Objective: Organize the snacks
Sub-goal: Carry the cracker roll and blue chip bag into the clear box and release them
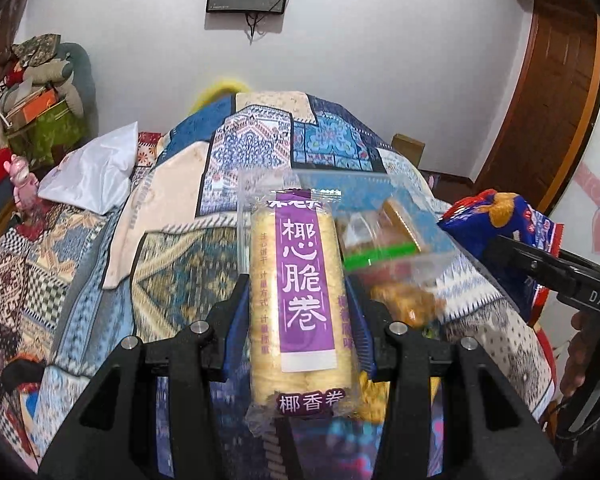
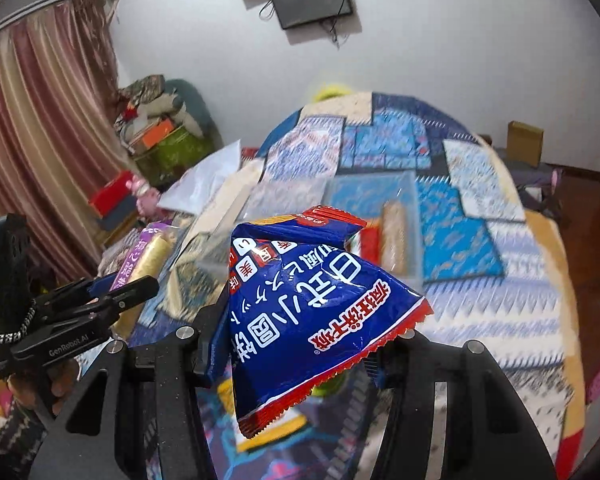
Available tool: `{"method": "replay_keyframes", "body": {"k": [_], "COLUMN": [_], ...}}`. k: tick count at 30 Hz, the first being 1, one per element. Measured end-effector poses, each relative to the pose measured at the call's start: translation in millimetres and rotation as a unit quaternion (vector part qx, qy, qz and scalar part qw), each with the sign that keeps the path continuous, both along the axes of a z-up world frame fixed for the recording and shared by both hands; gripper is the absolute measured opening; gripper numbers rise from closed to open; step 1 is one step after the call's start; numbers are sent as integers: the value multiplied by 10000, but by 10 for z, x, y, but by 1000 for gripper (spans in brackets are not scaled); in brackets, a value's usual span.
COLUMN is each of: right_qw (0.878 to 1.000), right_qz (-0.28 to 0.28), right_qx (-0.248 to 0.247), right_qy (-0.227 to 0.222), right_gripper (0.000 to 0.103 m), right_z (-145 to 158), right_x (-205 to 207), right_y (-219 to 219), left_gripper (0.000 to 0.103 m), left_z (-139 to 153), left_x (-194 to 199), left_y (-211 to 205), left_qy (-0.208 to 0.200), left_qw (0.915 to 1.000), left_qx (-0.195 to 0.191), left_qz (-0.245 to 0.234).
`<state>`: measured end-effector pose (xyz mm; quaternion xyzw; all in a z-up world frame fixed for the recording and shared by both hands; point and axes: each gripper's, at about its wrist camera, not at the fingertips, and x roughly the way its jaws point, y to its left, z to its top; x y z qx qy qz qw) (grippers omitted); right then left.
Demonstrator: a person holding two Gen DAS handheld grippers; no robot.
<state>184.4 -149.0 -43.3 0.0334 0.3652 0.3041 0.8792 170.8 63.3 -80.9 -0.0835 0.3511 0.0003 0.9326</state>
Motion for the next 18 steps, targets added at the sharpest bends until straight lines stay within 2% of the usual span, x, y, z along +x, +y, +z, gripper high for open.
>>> {"method": "replay_keyframes", "body": {"k": [7,18], "right_qw": [9997,9987], "right_qz": [-202,-379], "right_qx": [11,-331], "right_qy": [-122,12], "right_gripper": [50,50], "right_z": [42,-280], "right_x": [336,929], "right_y": [-9,199], "left_gripper": [45,45], "left_z": [-86,-397], "left_x": [500,1135], "left_y": [86,115], "left_qy": [103,339], "left_qw": [9999,9993], "left_qx": [107,126], "left_qz": [33,9]}}
